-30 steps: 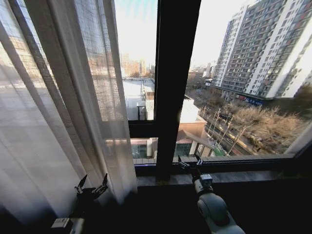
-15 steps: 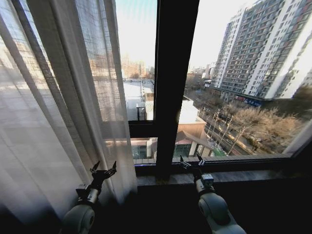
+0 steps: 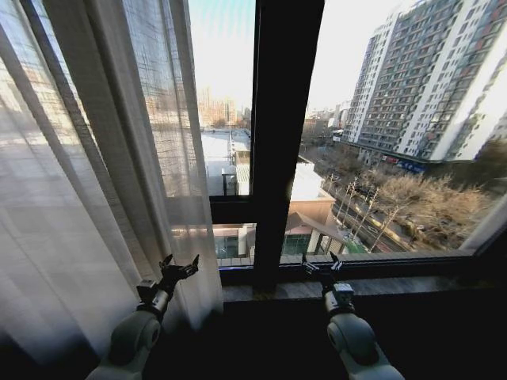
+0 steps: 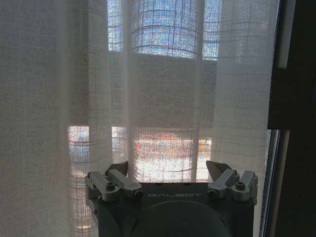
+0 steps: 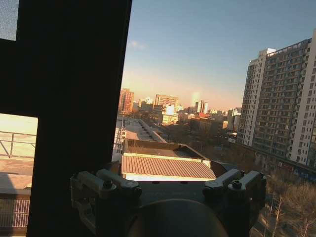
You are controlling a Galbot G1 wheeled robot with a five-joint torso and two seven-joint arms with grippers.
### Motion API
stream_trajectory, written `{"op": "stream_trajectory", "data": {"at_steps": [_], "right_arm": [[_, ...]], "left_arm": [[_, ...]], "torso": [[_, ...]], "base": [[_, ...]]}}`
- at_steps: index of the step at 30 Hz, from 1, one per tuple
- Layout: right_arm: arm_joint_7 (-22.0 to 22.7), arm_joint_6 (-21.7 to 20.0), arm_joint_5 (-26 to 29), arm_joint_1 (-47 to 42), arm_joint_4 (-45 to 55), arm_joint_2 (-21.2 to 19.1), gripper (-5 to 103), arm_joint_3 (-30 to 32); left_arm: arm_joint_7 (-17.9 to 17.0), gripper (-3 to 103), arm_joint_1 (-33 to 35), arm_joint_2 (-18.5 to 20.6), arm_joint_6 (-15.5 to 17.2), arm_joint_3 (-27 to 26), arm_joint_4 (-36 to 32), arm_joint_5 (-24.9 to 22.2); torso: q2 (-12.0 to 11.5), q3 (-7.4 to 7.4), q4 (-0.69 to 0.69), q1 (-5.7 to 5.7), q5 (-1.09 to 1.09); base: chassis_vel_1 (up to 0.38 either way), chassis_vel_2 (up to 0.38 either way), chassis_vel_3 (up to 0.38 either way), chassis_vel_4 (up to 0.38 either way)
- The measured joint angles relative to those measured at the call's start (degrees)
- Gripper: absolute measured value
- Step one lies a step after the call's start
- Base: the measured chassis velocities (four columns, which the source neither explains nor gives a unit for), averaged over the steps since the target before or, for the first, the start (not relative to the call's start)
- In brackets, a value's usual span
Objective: Open the curtains by pulling them apart, changing their state from closed to fully open.
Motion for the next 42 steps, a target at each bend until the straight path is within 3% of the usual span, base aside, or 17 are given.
{"op": "stream_trajectory", "data": {"at_steps": [3, 6, 9, 11, 18, 19, 23, 29, 36, 42], "right_arm": [[0.2, 0.0, 0.4, 0.6, -0.3, 0.0, 100, 0.1], [0.3, 0.0, 0.5, 0.7, -0.5, 0.0, 100, 0.1], [0.3, 0.0, 0.6, 0.9, -0.7, 0.0, 100, 0.1], [0.3, 0.0, 0.7, 0.9, -0.8, 0.0, 100, 0.0], [0.3, -0.1, 0.9, 0.9, -0.2, 0.0, 100, -0.2], [0.3, -0.1, 0.9, 0.9, -0.2, 0.0, 100, -0.2], [0.4, -0.5, 0.9, 0.8, 0.3, 0.4, 100, -0.4], [0.5, -0.6, 1.0, 0.5, 1.3, 0.4, 100, -0.8], [0.3, -0.7, 1.0, -0.2, 2.9, -0.2, 100, -1.8], [-1.1, -1.5, 0.8, -1.1, 4.6, -0.6, 100, -2.5]], "left_arm": [[0.1, 76, -0.7, 0.9, 0.1, 0.1, 0.4, -0.4], [0.2, 70, -0.9, 1.1, 0.2, 0.1, 0.5, -0.5], [0.4, 53, -0.5, 1.2, 0.2, 0.0, 0.4, -0.5], [0.4, 53, -0.4, 1.2, 0.2, -0.1, 0.4, -0.5], [0.5, 20, 1.1, 1.4, 0.3, -0.6, -1.2, -0.5], [0.5, 20, 1.1, 1.4, 0.3, -0.6, -1.2, -0.5], [0.4, 4, 3.4, 1.1, 0.3, -1.6, -3.4, -0.5], [0.3, 0, 7.2, 0.4, 0.3, -3.7, -8.1, -0.3], [-3.2, 0, 12.2, -1.3, 0.8, -6.6, -15.8, 1.6], [-4.2, 0, 14.4, -2.1, 1.1, -7.5, -18.5, 2.0]], "torso": [[0.0, 0.00, 0.00, 0.00, 0.01], [0.0, 0.00, 0.00, 0.00, 0.01], [0.0, 0.00, 0.00, 0.00, 0.00], [0.0, 0.00, 0.00, 0.00, 0.00], [0.0, 0.00, 0.00, 0.00, 0.01], [0.0, 0.00, 0.00, 0.00, 0.01], [0.0, 0.00, 0.00, 0.00, 0.01], [0.0, -0.01, 0.00, 0.00, 0.00], [0.0, -0.01, 0.00, 0.00, 0.01], [0.0, -0.01, 0.00, -0.01, 0.01]], "base": [[0.000, 0.000, 0.000, 0.000], [0.000, 0.000, 0.000, 0.000], [0.000, 0.000, 0.000, 0.000], [0.000, 0.000, 0.000, 0.000], [0.000, 0.000, 0.000, 0.000], [0.000, 0.000, 0.000, 0.000], [0.000, 0.000, 0.000, 0.000], [0.000, 0.000, 0.000, 0.000], [0.000, 0.000, 0.000, 0.000], [0.000, 0.000, 0.000, 0.000]]}}
